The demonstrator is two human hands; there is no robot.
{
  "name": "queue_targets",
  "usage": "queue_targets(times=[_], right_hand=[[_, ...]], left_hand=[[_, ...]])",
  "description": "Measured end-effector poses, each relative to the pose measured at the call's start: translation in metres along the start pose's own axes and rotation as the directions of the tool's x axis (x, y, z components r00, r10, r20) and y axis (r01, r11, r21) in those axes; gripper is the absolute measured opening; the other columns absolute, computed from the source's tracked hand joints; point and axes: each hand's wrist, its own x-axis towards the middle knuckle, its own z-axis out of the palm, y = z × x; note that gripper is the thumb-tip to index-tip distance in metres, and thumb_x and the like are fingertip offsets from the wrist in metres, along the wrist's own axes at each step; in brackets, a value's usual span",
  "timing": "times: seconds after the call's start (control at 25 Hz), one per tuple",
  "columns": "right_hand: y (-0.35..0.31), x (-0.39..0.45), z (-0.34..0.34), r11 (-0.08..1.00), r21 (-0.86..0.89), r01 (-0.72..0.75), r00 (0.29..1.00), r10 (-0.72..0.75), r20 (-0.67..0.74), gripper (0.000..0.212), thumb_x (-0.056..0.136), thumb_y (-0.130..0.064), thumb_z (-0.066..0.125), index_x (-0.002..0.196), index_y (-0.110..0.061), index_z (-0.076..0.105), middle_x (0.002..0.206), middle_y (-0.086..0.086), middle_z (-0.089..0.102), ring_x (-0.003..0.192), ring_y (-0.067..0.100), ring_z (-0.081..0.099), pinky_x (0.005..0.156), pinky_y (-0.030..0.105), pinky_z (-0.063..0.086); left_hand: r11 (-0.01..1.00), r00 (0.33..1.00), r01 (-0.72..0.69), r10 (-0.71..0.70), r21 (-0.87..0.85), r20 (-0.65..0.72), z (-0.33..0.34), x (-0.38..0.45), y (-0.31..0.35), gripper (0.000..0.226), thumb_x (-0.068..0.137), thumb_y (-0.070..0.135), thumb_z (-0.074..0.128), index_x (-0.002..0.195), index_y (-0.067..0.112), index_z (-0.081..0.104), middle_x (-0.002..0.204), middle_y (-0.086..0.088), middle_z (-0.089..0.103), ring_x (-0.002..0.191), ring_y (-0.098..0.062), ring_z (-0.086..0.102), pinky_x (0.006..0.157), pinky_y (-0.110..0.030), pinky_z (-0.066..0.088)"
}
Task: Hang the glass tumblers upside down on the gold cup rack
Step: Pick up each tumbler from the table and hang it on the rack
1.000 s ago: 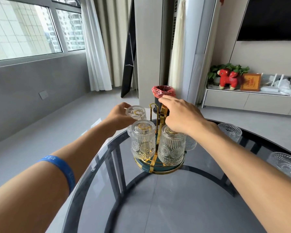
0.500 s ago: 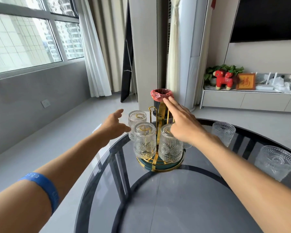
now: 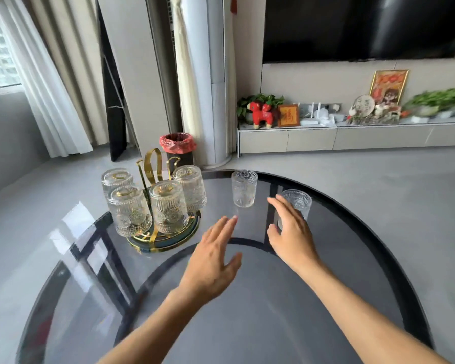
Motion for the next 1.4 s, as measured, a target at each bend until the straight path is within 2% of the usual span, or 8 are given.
queue_targets(times=[0.08, 0.2, 0.4, 0.72, 0.96, 1.08, 1.2, 1.4], right_hand=[[0.020, -0.005, -0.007, 0.997, -0.072, 0.006, 0.997, -0.011, -0.075, 0.063, 0.079, -0.002, 0.065, 0.139, -0.011, 0.049, 0.152, 0.010, 0.042, 0.133, 0.032, 0.044, 0.105, 0.041, 0.037], [0.043, -0.010, -0.007, 0.996, -0.085, -0.038, 0.982, 0.021, -0.189, 0.080, 0.077, -0.013, 0.074, 0.147, -0.014, 0.035, 0.157, 0.009, 0.033, 0.136, 0.026, 0.037, 0.104, 0.038, 0.034], [0.062, -0.001, 0.021, 0.782, 0.363, -0.506, 0.807, 0.578, -0.120, 0.112, 0.070, -0.037, 0.080, 0.154, -0.021, 0.008, 0.162, 0.002, 0.020, 0.144, 0.022, 0.027, 0.114, 0.036, 0.026], [0.076, 0.030, 0.041, 0.795, 0.274, -0.541, 0.801, 0.587, -0.121, 0.089, 0.053, -0.057, 0.070, 0.131, -0.025, 0.041, 0.127, 0.001, 0.062, 0.123, 0.033, 0.047, 0.105, 0.046, 0.038], [0.054, 0.006, 0.033, 0.865, 0.113, -0.490, 0.871, 0.491, 0.020, 0.073, 0.051, -0.044, 0.079, 0.112, -0.022, 0.046, 0.097, -0.005, 0.055, 0.110, 0.029, 0.051, 0.099, 0.042, 0.040], [0.020, -0.017, 0.023, 0.824, 0.283, -0.491, 0.871, 0.451, 0.196, 0.073, 0.048, -0.041, 0.082, 0.113, -0.027, 0.053, 0.102, -0.009, 0.064, 0.108, 0.018, 0.058, 0.090, 0.034, 0.049], [-0.027, -0.026, 0.015, 0.651, 0.652, -0.388, 0.910, 0.158, 0.383, 0.056, 0.061, -0.015, 0.084, 0.114, -0.015, 0.063, 0.102, 0.003, 0.077, 0.095, 0.016, 0.072, 0.073, 0.026, 0.054], [-0.109, -0.015, 0.010, 0.460, 0.827, -0.322, 0.895, -0.138, 0.425, 0.036, 0.074, -0.006, 0.075, 0.110, -0.006, 0.069, 0.108, 0.014, 0.075, 0.101, 0.025, 0.070, 0.078, 0.030, 0.055]], left_hand=[[0.977, 0.981, 0.102, -0.131, 0.188, 0.147, 0.047, -0.004, -0.011, 0.071, 0.095, 0.053, 0.039, 0.155, 0.031, 0.005, 0.165, 0.003, 0.009, 0.152, -0.016, 0.005, 0.121, -0.034, 0.006], [0.926, 0.974, 0.076, -0.148, 0.369, 0.171, 0.074, 0.000, -0.024, 0.068, 0.094, 0.063, 0.018, 0.154, 0.034, 0.003, 0.166, 0.002, 0.001, 0.152, -0.017, -0.006, 0.120, -0.039, -0.008], [0.910, 0.970, 0.047, -0.139, 0.411, 0.198, 0.077, -0.002, -0.031, 0.068, 0.093, 0.065, 0.010, 0.154, 0.037, 0.004, 0.165, 0.003, -0.005, 0.151, -0.015, -0.012, 0.120, -0.038, -0.010], [0.922, 0.977, 0.075, -0.144, 0.381, 0.155, 0.073, 0.002, -0.028, 0.071, 0.089, 0.068, 0.008, 0.153, 0.038, 0.007, 0.165, 0.005, -0.002, 0.151, -0.013, -0.010, 0.123, -0.039, -0.006], [0.942, 0.977, 0.108, -0.160, 0.319, 0.142, 0.069, 0.001, -0.027, 0.070, 0.091, 0.066, 0.021, 0.153, 0.033, 0.017, 0.165, 0.004, 0.007, 0.152, -0.012, -0.002, 0.123, -0.038, -0.004], [0.985, 0.980, 0.170, -0.167, -0.017, 0.111, 0.057, -0.001, -0.022, 0.075, 0.086, 0.061, 0.052, 0.150, 0.033, 0.025, 0.159, 0.008, 0.031, 0.148, -0.010, 0.021, 0.121, -0.033, 0.012], [0.824, 0.981, 0.183, -0.189, -0.536, 0.044, 0.030, -0.013, -0.016, 0.087, 0.069, 0.048, 0.080, 0.141, 0.048, 0.033, 0.142, 0.021, 0.050, 0.132, 0.001, 0.044, 0.110, -0.029, 0.036], [0.602, 0.931, -0.042, -0.265, -0.797, -0.249, -0.035, -0.031, -0.014, 0.065, 0.068, 0.026, 0.086, 0.125, 0.034, 0.054, 0.119, 0.000, 0.071, 0.108, -0.017, 0.068, 0.082, -0.030, 0.057]])
